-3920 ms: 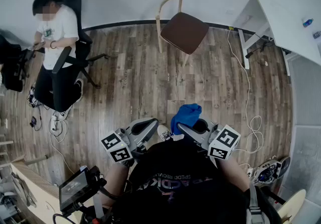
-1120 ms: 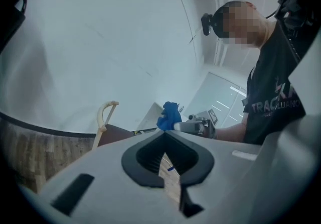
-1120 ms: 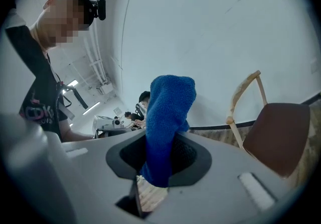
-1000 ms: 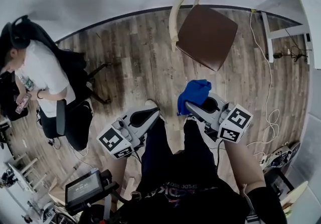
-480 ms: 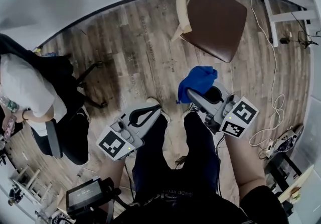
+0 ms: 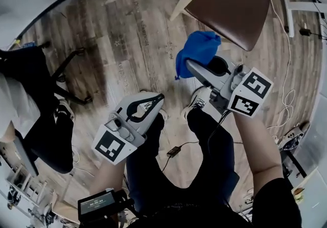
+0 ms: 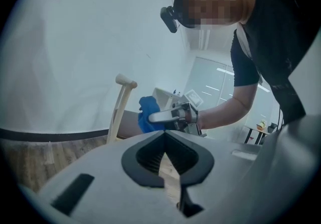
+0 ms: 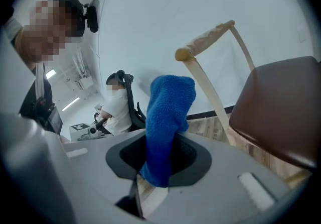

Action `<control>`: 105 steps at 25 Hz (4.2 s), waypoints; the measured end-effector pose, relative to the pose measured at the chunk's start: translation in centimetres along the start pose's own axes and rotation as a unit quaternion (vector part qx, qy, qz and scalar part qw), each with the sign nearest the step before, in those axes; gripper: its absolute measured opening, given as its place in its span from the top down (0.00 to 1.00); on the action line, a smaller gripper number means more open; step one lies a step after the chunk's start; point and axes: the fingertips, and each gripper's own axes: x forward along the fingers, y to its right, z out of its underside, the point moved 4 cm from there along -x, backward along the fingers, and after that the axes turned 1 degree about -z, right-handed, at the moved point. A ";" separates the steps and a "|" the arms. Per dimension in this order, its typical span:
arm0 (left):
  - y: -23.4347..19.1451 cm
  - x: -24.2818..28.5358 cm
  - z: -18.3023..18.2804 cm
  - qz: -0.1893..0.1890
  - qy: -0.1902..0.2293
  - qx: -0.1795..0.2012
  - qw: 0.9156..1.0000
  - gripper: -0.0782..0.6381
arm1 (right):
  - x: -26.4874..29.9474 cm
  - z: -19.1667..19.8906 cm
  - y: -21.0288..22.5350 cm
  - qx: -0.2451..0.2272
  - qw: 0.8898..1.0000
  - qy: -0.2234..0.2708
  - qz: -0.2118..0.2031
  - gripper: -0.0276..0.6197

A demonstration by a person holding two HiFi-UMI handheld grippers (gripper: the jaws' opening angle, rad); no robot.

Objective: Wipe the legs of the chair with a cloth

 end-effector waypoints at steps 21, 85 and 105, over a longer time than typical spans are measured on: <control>-11.5 8.3 15.1 0.127 0.016 -0.003 0.992 0.89 | 10.0 10.6 22.3 0.004 0.983 0.127 0.136 0.80; -13.5 16.1 14.4 0.175 0.044 -0.069 0.981 0.89 | 12.9 11.1 24.1 -0.074 0.989 0.097 0.088 0.81; -13.2 16.3 14.4 0.197 0.042 -0.088 0.976 0.89 | -9.2 13.1 22.1 0.089 0.973 0.151 0.149 0.81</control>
